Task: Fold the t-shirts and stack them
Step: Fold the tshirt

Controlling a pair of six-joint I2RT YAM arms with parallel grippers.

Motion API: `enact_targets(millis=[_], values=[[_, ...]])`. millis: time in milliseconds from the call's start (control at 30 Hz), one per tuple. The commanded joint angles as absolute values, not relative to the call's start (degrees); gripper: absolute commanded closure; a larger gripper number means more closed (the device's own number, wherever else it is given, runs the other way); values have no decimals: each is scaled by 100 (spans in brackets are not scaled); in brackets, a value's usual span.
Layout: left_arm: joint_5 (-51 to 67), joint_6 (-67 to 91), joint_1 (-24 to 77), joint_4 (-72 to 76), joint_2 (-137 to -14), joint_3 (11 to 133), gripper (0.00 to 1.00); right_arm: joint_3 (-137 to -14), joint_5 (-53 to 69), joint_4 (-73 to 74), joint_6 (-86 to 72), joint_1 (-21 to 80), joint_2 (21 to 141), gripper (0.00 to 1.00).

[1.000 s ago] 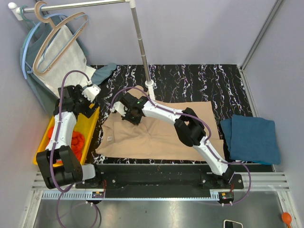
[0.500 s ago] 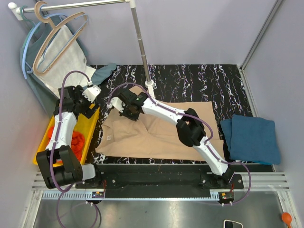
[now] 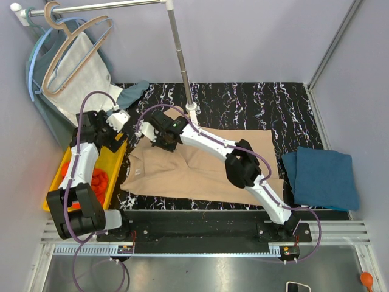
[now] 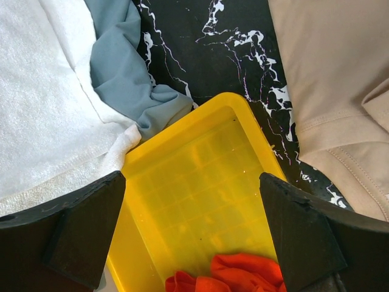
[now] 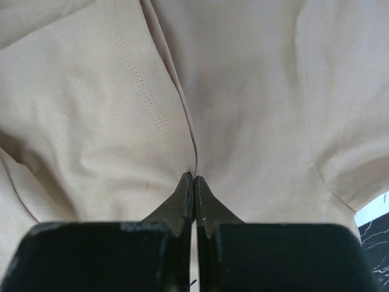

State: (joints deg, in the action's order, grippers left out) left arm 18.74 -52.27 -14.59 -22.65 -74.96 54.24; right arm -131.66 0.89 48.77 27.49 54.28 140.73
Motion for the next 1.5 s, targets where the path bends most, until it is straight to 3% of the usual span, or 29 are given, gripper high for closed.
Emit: enact_targets(millis=[0,1467], values=[[2083,-5282,-1477,-1995,-7488,5353,1,-13167,-184,4869,2883,5484,13949,100],[1890,-5493,-1424,-1837,-7550,4983,1,-11444,-888,4210,3190,5484,12894,100]])
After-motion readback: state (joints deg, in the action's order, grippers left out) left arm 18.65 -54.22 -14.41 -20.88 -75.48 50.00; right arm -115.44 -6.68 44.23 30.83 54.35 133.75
